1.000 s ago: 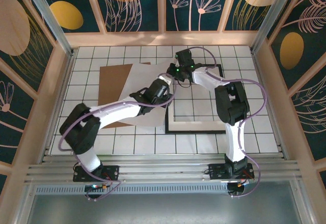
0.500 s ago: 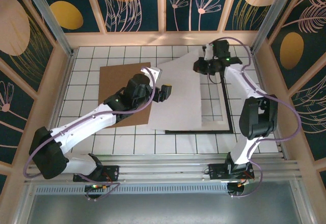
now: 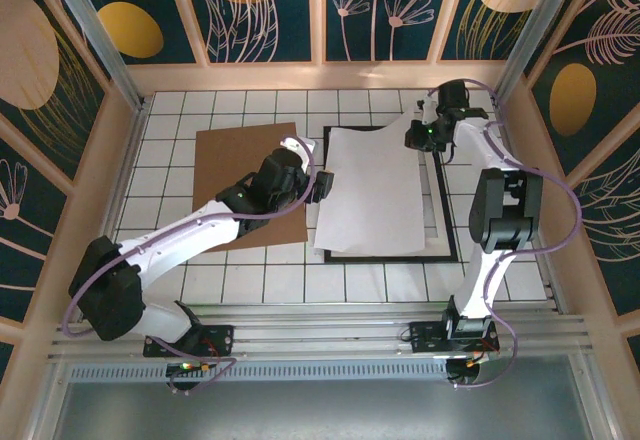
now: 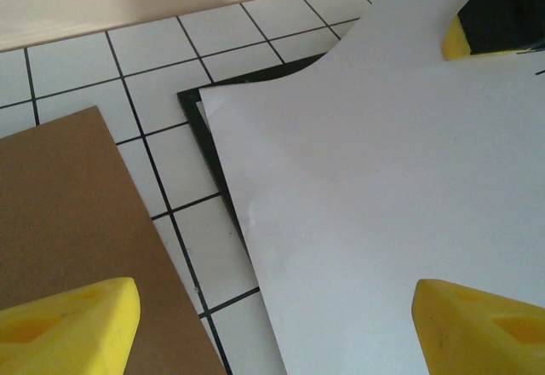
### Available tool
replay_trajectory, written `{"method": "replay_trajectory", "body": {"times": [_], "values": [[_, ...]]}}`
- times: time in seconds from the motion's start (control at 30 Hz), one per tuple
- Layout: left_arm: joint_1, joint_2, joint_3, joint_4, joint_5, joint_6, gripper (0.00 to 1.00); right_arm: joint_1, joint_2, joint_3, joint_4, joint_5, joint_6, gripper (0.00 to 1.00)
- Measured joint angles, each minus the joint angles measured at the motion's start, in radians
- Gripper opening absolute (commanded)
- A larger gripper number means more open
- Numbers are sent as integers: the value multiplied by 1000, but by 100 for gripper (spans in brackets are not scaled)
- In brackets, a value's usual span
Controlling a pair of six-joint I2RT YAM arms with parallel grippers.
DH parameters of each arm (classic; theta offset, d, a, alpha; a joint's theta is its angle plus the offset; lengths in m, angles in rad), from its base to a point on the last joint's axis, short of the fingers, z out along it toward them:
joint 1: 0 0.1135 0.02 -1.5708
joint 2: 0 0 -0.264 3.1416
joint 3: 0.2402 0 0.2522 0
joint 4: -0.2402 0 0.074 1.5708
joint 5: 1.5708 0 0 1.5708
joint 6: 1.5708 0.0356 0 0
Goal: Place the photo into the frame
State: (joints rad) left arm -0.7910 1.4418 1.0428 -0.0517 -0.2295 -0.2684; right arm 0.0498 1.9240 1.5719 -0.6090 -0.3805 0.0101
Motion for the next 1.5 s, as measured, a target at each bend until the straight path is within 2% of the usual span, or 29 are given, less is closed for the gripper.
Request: {"method": "replay_trajectory", "body": {"times": [0.33, 1.1, 1.5], "values": [[5, 32, -3, 3, -14, 0, 84, -16, 40, 61, -29, -38, -58, 0], [40, 40, -3, 8, -34, -8, 84, -16, 154, 220, -138, -13, -122, 0], [47, 53, -4, 12, -33, -15, 84, -22, 156, 221, -143, -2, -119, 0]]}}
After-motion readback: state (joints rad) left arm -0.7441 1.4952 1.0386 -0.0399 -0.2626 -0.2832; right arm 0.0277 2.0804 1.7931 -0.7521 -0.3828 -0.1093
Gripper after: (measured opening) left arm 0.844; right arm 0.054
